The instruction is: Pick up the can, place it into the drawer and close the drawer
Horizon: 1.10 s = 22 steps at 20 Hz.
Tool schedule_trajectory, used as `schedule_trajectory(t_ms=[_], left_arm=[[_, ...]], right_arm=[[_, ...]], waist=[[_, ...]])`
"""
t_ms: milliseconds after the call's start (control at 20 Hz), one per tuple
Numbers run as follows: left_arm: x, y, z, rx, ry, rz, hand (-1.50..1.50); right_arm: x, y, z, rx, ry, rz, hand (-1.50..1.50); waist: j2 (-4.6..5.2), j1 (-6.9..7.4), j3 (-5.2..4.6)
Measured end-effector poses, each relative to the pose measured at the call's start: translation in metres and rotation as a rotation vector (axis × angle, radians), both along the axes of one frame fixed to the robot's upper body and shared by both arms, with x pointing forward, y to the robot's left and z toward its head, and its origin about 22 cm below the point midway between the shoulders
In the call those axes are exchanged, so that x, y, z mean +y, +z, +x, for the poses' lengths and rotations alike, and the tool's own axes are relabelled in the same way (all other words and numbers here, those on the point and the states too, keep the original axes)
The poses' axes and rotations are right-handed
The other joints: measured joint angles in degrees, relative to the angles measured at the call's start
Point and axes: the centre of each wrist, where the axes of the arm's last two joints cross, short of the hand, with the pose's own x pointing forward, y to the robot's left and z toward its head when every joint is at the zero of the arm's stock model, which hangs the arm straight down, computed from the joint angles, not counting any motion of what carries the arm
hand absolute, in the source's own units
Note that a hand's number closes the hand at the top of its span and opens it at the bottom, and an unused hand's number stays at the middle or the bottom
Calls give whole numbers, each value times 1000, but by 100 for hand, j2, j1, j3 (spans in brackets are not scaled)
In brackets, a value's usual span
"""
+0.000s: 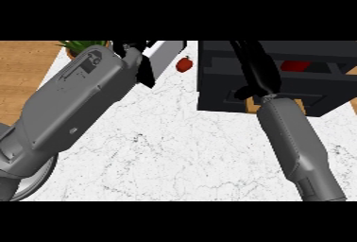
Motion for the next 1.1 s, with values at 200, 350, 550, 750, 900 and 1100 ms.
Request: schedule_trajectory(t_ms=[200,350,550,750,900,1100], left_arm=[[10,3,-2,0,3,-2,-150],[13,5,-3,-6,2,-6,-150],[20,8,-4,-6,1,-10,-150],[19,4,-11,-12,-9,1,-150],[20,11,-14,-18,-17,2,-150],[22,12,-19,-23,-23,1,-150]], right_arm=[[-1,-4,8,-46,-14,-14,-150],[-4,-2,16,-72,-24,-10,-150],[-5,3,26,-86,-55,-9,-150],[-4,9,34,-110,-80,2,-150],[-5,15,39,-116,-96,3,-150],[-11,27,46,-104,-117,-18,-150]], waist=[[3,14,-18],[44,49,-7],[104,72,32],[155,136,66],[172,195,75],[240,261,104]])
